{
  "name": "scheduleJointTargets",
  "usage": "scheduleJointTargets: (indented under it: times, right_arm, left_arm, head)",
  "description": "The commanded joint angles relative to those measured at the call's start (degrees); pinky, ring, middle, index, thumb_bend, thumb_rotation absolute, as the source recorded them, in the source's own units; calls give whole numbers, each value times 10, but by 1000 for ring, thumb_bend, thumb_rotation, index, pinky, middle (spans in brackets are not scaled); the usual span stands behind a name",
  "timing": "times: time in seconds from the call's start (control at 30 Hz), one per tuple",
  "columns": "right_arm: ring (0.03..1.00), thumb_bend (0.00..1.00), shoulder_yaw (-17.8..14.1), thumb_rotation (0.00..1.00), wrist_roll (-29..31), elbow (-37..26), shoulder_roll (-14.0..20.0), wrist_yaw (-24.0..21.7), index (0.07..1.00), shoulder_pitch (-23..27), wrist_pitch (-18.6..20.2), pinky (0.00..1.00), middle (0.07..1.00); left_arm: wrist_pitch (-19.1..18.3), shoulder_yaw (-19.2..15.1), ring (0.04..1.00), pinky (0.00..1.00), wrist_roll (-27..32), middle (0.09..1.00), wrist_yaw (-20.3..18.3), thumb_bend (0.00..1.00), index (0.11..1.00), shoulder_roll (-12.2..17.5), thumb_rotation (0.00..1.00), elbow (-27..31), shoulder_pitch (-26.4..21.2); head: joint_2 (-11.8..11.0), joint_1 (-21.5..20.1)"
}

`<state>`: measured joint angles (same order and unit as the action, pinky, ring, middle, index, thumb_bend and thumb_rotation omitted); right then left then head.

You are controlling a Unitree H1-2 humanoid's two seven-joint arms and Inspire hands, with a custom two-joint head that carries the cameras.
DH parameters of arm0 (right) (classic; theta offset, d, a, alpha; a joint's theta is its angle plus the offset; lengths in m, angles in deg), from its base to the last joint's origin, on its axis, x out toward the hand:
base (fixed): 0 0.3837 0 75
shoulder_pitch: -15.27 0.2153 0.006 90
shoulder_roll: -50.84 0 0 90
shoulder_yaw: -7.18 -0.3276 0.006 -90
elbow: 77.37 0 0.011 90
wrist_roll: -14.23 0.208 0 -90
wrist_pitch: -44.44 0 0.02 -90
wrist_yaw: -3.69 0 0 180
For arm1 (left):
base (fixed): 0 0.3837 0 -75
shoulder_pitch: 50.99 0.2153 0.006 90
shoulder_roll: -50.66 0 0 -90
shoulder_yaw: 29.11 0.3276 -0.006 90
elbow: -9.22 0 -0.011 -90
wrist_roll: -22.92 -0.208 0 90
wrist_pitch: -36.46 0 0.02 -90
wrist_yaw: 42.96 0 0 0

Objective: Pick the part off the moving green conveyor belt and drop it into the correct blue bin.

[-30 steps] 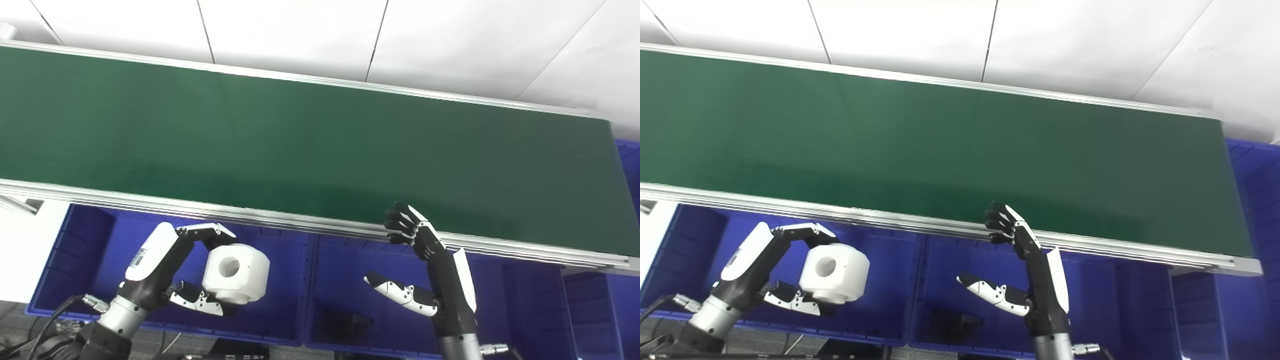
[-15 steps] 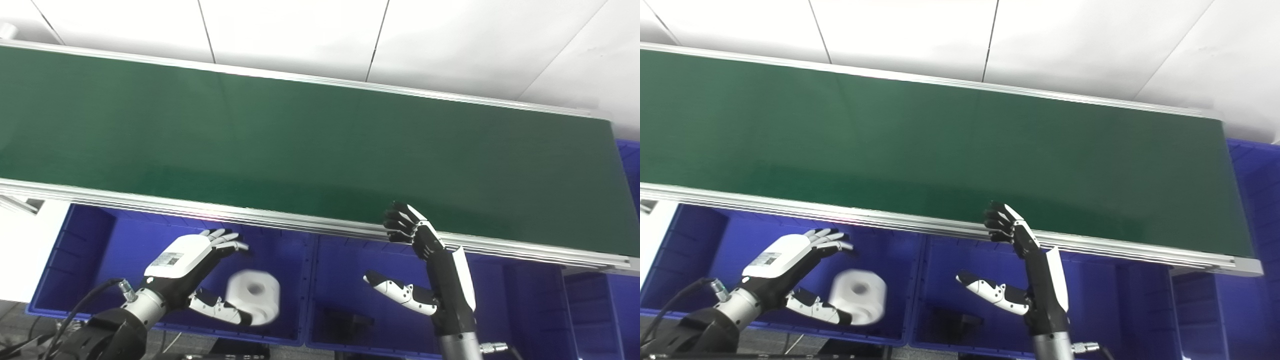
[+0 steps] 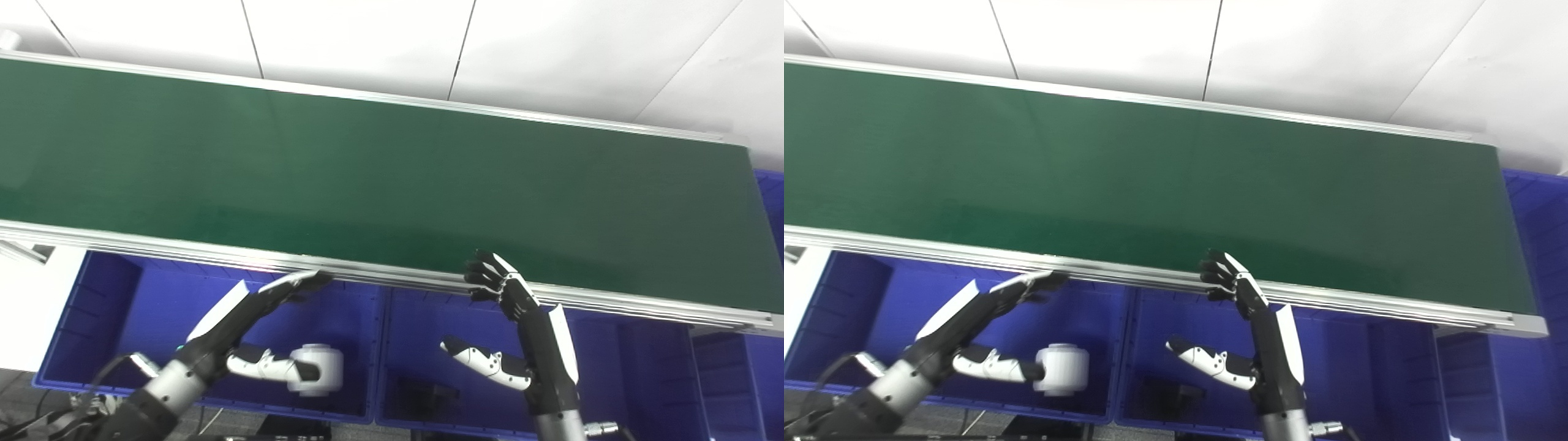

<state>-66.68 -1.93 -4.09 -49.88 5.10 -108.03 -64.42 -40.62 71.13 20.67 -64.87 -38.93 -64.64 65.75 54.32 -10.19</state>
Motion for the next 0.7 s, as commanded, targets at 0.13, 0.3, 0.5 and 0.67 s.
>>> scheduleJointTargets:
  times: [0.13,0.3,0.5,0.67]
  right_arm:
    - [786,757,13,364,-54,-37,-7,-9,861,-37,19,724,819]
    - [791,756,20,338,-80,-28,-10,-5,869,-46,20,733,835]
    - [827,762,24,330,-88,-24,-13,-10,885,-49,51,751,857]
    - [823,767,30,304,-107,-11,-23,1,897,-46,58,738,869]
  left_arm:
    - [123,5,828,782,106,846,-3,853,822,-35,391,-90,-24]
    - [140,-18,820,764,123,841,-11,837,819,-53,362,-124,-22]
    - [140,-55,817,749,108,838,-27,830,809,-82,315,-134,-11]
    - [140,-78,836,765,97,857,-52,809,809,-86,288,-134,-6]
  head:
    - [-12,-23]
    - [-22,-39]
    - [-35,-80]
    - [-46,-112]
